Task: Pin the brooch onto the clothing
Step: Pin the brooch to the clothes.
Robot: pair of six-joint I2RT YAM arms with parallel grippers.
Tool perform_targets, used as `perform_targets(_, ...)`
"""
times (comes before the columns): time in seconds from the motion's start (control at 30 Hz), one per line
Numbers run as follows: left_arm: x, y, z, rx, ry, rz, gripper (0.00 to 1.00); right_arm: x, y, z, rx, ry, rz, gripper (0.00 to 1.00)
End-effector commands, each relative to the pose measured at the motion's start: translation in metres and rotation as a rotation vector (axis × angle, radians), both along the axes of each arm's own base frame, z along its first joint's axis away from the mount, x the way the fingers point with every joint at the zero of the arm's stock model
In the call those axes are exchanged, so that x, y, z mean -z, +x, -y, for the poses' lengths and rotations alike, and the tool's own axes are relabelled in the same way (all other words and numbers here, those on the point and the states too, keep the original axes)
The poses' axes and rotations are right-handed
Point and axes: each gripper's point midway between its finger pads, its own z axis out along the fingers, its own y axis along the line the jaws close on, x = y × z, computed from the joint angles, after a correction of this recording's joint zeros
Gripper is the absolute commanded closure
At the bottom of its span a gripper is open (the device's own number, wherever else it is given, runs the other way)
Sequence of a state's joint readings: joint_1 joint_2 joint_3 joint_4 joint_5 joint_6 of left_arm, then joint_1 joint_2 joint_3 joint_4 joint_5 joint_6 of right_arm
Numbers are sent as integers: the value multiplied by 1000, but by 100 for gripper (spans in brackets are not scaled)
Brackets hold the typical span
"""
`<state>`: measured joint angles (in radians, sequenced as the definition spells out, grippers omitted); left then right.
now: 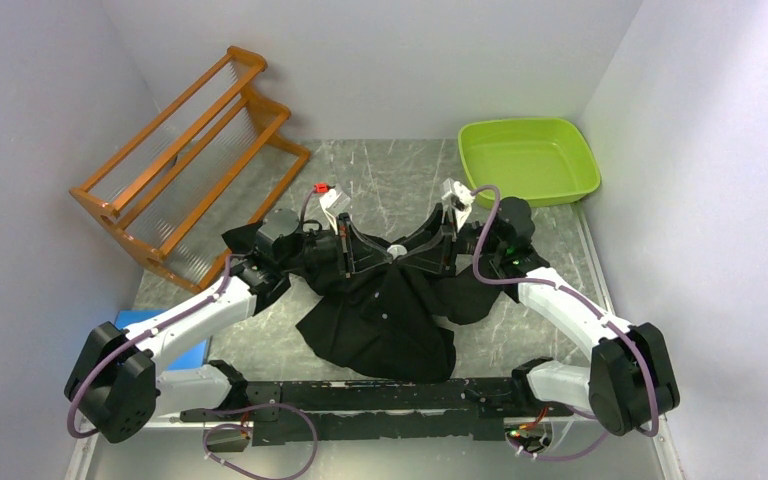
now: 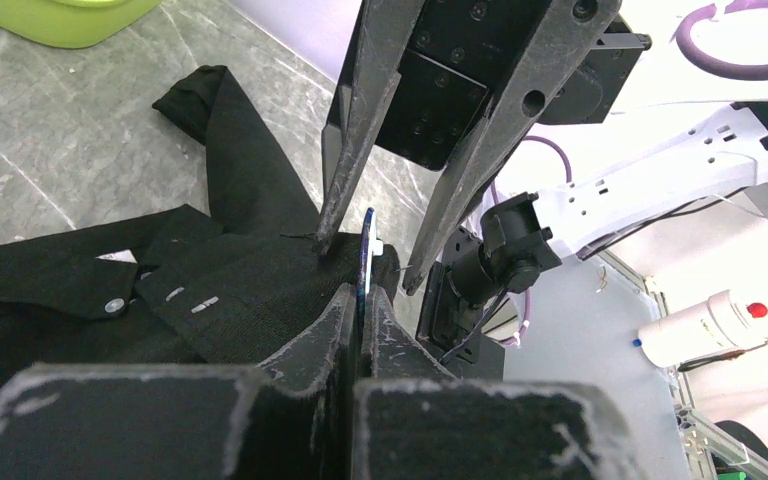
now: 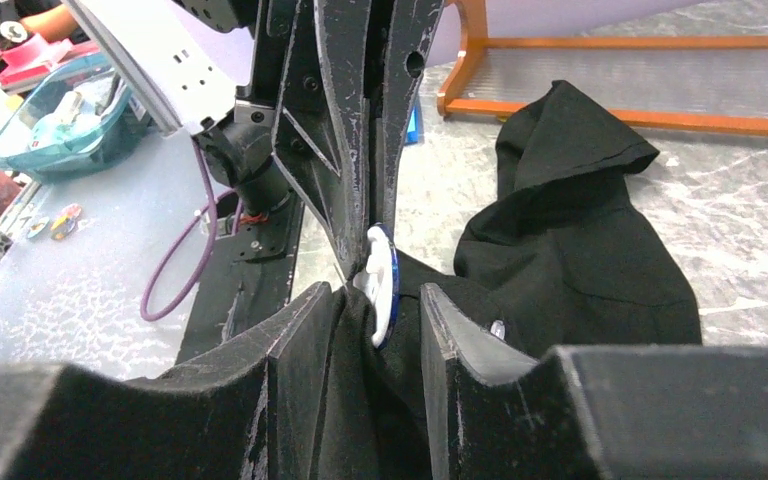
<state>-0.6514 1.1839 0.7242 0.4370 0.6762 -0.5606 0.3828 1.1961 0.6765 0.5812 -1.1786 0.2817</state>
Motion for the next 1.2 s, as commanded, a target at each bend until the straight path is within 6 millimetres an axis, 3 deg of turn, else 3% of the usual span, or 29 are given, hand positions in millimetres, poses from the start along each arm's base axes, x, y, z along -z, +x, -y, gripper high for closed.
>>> perform_targets(0.0, -33, -5, 1, 23, -64, 88, 97, -9, -1, 0, -31, 8, 65, 60)
perform_targets(0.3, -34, -5, 1, 28, -66, 87, 97, -5, 6, -2, -15, -1, 26, 73)
perform_targets(0.6, -35, -5, 2, 27, -63, 87, 97, 6, 30, -6, 60, -61, -58, 78)
perform_targets(0.93, -39, -7, 4, 46, -43, 102, 97, 17, 55, -6, 182, -153, -162, 93)
perform_targets(1.17, -44, -7, 6, 51, -18, 126, 97, 19, 64, -8, 238, -212, -189, 97)
